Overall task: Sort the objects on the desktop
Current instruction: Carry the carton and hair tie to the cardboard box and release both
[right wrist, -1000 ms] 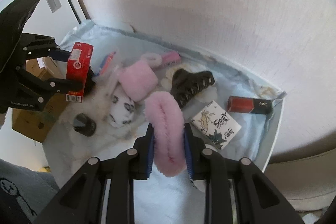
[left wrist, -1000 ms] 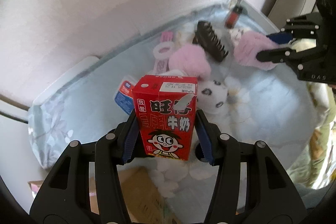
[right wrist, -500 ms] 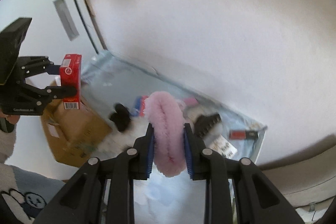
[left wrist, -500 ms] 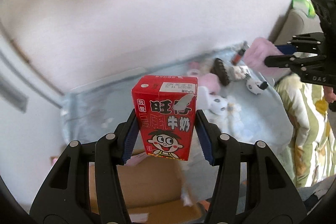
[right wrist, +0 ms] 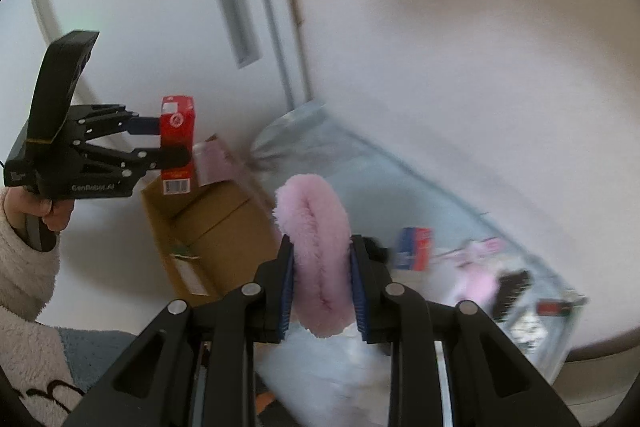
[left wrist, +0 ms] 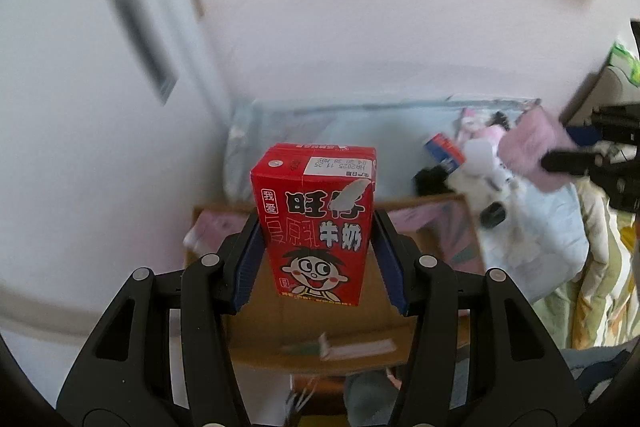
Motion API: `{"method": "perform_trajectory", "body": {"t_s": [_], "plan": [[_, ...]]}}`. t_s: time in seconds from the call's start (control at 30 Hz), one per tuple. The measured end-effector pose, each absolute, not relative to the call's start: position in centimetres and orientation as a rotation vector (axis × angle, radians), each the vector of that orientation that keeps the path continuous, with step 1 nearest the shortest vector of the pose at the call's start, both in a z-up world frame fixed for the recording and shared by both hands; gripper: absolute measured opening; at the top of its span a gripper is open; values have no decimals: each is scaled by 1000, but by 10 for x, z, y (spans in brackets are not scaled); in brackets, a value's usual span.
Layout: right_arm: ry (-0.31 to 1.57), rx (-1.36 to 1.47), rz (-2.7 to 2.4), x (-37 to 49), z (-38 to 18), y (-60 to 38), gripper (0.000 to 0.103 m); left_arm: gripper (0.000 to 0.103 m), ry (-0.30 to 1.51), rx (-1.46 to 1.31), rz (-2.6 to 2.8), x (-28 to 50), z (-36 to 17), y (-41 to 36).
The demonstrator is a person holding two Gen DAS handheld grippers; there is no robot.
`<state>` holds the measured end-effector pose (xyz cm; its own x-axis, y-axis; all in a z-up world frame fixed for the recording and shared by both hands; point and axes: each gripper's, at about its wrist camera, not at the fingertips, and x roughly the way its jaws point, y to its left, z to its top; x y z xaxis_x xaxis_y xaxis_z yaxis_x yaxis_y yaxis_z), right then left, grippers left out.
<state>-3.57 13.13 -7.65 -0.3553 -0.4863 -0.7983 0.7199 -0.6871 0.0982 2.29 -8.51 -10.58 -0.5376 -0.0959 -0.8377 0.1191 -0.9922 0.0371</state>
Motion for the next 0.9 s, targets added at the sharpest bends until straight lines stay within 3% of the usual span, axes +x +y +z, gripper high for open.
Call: {"method": "perform_trajectory", "body": {"t_s": [0.17, 0.6, 0.9], "plan": [[430, 1177, -2049, -21, -109, 90, 24, 49, 77, 1504, -2559, 37, -141, -114], [416, 1395, -1927, -17, -169, 41, 24, 49, 146, 1708, -2445, 45, -223, -135], [418, 1437, -1914, -20, -182, 25, 27, 50, 180, 1749, -2436, 43, -238, -141]]}}
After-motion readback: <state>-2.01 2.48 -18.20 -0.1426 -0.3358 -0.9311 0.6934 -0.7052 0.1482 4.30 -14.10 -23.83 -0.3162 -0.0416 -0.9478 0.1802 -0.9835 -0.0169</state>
